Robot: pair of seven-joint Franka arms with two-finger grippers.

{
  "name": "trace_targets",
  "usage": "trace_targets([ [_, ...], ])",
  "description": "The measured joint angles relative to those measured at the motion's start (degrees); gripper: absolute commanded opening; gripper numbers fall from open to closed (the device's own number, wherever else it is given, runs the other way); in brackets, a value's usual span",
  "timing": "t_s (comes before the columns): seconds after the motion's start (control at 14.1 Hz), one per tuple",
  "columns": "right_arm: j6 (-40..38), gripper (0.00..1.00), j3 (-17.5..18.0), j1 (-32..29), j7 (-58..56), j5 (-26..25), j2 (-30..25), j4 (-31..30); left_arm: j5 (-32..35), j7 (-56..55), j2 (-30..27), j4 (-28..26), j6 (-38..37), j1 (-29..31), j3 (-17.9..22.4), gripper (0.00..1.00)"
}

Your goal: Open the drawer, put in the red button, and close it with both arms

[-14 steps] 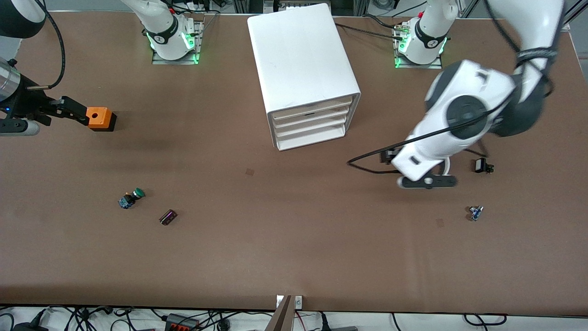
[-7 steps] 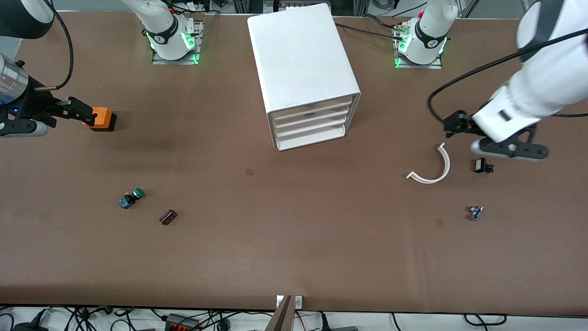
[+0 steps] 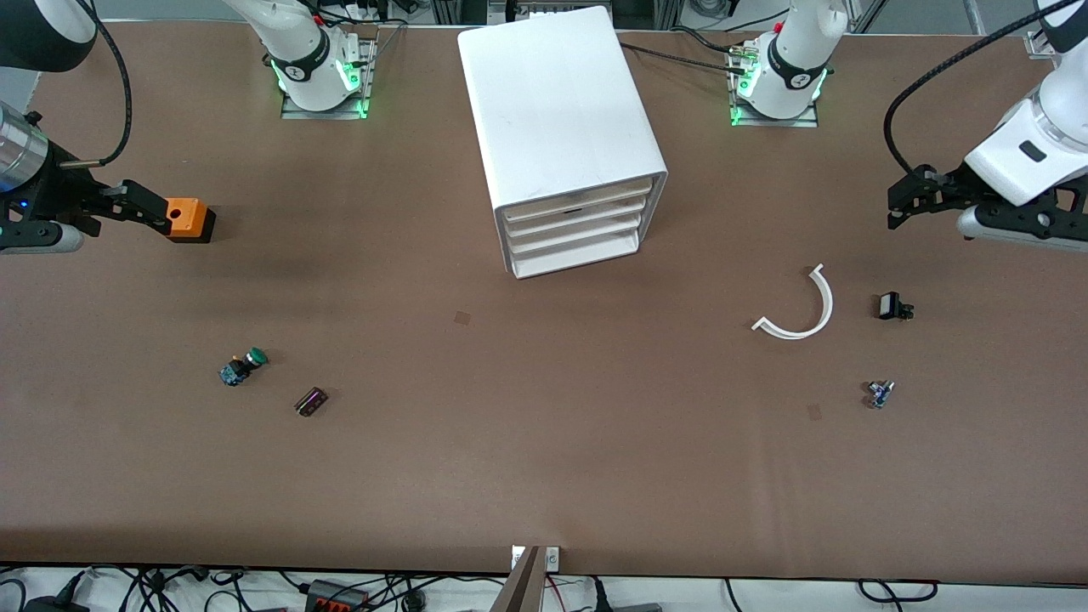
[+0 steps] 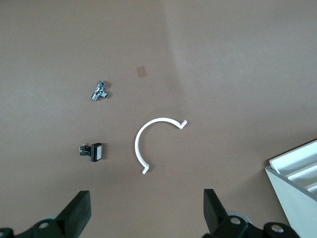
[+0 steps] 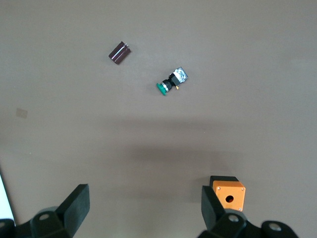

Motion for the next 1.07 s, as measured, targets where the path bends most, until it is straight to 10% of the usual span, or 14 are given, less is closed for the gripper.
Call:
trace_targets([
  [1.07, 0.06, 1.0, -0.23, -0.09, -0.01, -0.03, -0.81, -0.57, -0.02, -0.04, 1.89, 2.27, -1.82, -0.25, 0.0, 1.0],
])
